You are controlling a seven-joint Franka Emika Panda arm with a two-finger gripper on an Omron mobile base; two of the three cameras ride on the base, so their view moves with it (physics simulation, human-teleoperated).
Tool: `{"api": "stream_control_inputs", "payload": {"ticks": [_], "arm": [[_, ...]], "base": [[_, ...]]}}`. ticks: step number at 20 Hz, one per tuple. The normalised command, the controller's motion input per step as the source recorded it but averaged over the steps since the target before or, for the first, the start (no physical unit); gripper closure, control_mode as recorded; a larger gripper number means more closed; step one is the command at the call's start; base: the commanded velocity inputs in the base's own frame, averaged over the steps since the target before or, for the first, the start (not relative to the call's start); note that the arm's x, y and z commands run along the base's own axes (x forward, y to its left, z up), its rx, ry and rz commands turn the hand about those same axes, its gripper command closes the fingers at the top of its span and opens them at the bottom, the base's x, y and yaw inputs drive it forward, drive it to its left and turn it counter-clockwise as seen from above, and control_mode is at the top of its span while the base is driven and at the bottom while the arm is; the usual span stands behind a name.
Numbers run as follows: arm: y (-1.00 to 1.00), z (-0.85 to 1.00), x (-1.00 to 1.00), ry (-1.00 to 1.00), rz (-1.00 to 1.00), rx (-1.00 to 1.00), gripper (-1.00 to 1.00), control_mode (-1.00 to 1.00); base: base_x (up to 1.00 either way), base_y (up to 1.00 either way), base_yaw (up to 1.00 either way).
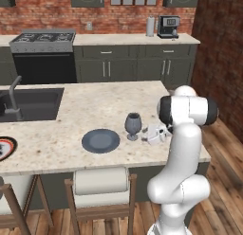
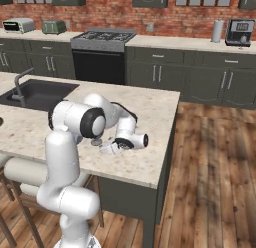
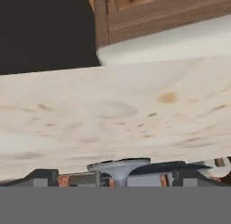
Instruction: Retrieve the wine glasses from the counter and place one next to each plate.
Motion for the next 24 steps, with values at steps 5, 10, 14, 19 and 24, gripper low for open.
{"api": "stream_control_inputs", "payload": {"ticks": [5, 10, 14, 19, 24], "arm": [[-0.19, -0.21, -0.21, -0.01, 0.02, -0.01, -1.0, -1.0], [-0.11, 0.4, -0.34, -0.01, 0.0, 0.0, -1.0, -1.0], [-0.15, 1.0, -0.66, 0.0, 0.0, 0.0, -1.0, -1.0], [-0.1, 1.0, -0.79, 0.0, 0.0, 0.0, -1.0, -1.0], [0.0, 0.87, -0.78, 0.0, 0.0, 0.0, -1.0, -1.0]], "base": [[0.0, 0.0, 0.0], [0.0, 0.0, 0.0], [0.0, 0.0, 0.0], [0.0, 0.0, 0.0], [0.0, 0.0, 0.0]]}}
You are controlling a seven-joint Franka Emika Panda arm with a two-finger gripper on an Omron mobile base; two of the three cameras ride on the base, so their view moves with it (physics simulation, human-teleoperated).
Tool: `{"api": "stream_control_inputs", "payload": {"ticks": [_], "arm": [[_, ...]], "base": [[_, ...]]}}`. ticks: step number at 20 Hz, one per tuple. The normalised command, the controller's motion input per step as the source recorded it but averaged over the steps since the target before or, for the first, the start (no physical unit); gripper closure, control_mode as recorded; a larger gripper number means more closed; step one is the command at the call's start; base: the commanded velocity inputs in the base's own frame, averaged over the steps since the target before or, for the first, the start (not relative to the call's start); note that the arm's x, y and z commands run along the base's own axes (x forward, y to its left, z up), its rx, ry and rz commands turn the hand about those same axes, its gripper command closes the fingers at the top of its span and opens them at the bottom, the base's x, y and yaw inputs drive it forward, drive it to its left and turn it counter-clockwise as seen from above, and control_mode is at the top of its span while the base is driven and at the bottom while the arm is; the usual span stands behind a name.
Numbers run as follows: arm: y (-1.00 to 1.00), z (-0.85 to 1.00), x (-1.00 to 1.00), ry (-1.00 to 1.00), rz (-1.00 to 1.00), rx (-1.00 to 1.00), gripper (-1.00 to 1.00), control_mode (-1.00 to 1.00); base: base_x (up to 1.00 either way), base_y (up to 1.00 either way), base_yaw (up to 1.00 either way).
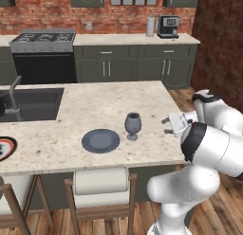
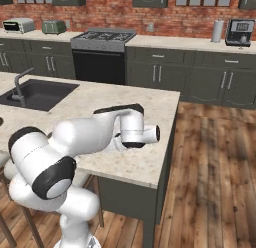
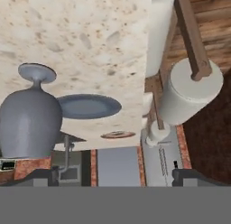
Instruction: Retrieve the wine glasses from the counter and place one next to each plate.
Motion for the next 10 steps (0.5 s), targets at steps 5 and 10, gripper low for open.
{"api": "stream_control_inputs", "payload": {"ticks": [5, 10], "arm": [[0.0, 0.77, -0.83, 0.0, 0.0, 0.0, -1.0, -1.0], [0.0, 0.51, -0.99, 0.0, 0.03, 0.0, -1.0, -1.0]], "base": [[0.0, 0.0, 0.0], [0.0, 0.0, 0.0]]}}
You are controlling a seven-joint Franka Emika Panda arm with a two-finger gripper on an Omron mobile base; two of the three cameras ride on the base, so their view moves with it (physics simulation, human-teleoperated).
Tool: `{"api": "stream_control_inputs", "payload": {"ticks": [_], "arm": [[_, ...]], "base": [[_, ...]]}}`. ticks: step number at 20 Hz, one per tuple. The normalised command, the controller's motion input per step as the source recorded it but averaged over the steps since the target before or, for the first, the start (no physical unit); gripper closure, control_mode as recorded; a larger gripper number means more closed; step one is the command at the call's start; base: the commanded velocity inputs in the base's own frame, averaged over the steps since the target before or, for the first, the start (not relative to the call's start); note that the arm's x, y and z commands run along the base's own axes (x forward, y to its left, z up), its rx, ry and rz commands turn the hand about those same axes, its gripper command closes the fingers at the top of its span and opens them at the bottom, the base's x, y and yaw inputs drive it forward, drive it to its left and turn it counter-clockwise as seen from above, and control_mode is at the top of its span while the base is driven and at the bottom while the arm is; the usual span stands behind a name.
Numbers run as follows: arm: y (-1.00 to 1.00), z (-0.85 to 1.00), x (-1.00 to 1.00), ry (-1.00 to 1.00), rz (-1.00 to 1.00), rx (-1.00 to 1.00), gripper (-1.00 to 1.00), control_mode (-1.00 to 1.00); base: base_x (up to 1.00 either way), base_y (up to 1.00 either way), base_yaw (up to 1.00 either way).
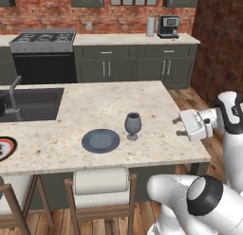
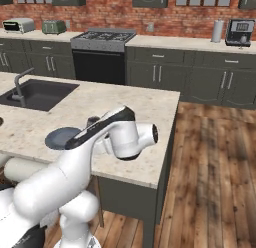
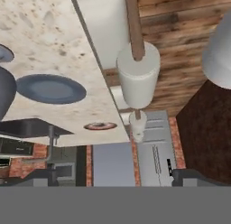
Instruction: Retrieve the wine glasses from the counter and place one next to each plate.
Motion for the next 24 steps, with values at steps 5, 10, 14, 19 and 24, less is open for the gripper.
{"api": "stream_control_inputs", "payload": {"ticks": [5, 10, 14, 19, 24], "arm": [[0.03, 0.25, -1.0, 0.0, 0.1, 0.0, -1.0, -1.0], [0.04, 0.61, -0.9, 0.0, 0.06, -0.01, -1.0, -1.0], [0.0, 0.8, -0.56, -0.01, 0.01, 0.0, -1.0, -1.0], [-0.08, 0.6, -0.33, -0.08, 0.0, 0.0, -1.0, 1.0], [0.0, 0.0, 0.0, 0.0, 0.0, 0.0, -1.0, 1.0]], "base": [[0.0, 0.0, 0.0], [0.0, 0.0, 0.0], [0.0, 0.0, 0.0], [-0.12, -0.18, -0.01], [-0.57, -1.0, -0.02]]}}
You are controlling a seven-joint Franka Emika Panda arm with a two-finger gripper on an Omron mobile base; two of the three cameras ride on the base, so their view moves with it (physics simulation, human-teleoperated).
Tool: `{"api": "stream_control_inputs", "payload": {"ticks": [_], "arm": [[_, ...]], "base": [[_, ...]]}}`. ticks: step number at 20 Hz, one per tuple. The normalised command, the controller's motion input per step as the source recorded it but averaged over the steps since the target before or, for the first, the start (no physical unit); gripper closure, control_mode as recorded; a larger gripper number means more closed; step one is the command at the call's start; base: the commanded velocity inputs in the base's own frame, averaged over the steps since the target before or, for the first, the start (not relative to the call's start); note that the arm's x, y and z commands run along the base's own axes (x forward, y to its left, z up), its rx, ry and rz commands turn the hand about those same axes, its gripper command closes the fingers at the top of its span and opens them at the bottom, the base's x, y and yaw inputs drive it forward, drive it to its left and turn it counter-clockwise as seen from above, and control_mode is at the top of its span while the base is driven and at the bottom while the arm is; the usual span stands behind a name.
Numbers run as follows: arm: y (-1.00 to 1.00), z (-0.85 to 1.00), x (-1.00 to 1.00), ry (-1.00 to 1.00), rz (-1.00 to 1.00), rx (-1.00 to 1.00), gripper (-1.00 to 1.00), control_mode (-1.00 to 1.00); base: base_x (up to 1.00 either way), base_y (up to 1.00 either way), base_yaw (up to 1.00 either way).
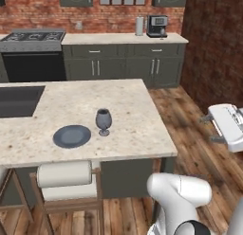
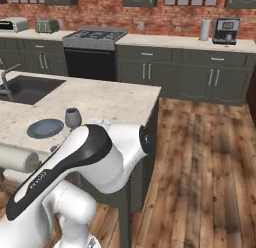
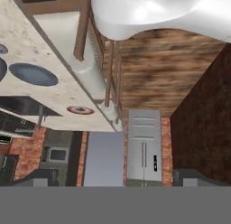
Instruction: Retrieve the wine glasses from the counter and place one next to each plate.
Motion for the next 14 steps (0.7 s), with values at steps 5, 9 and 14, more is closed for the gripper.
{"api": "stream_control_inputs", "payload": {"ticks": [5, 9, 14], "arm": [[0.0, 0.0, 0.0, 0.0, 0.0, 0.0, -1.0, 1.0], [0.0, 0.0, 0.0, 0.0, 0.0, 0.0, -1.0, 1.0], [0.0, 0.0, 0.0, 0.0, 0.0, 0.0, -1.0, 1.0]], "base": [[-0.16, -1.0, 0.0], [0.12, -1.0, 0.0], [0.63, -1.0, 0.0]]}}
